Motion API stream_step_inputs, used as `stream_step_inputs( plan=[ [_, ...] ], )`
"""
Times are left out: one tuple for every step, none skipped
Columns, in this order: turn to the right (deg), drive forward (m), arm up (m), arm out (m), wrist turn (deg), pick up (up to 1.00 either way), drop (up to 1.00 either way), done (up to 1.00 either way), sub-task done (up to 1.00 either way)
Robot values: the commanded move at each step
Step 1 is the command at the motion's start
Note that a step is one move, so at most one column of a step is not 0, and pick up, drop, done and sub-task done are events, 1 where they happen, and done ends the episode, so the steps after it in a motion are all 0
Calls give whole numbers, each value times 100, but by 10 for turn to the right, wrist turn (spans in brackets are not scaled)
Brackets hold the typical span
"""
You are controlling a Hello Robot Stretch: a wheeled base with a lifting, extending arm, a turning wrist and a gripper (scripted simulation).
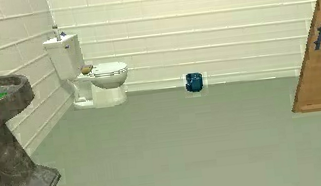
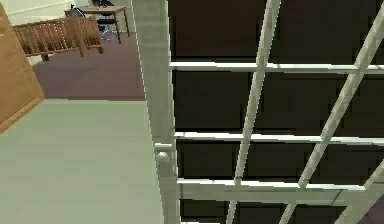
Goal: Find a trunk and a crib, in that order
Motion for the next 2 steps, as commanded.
stream_step_inputs(
  plan=[
    [0,30,0,0,0,0,0,0,0],
    [450,0,0,0,0,0,0,0,0]
  ],
)
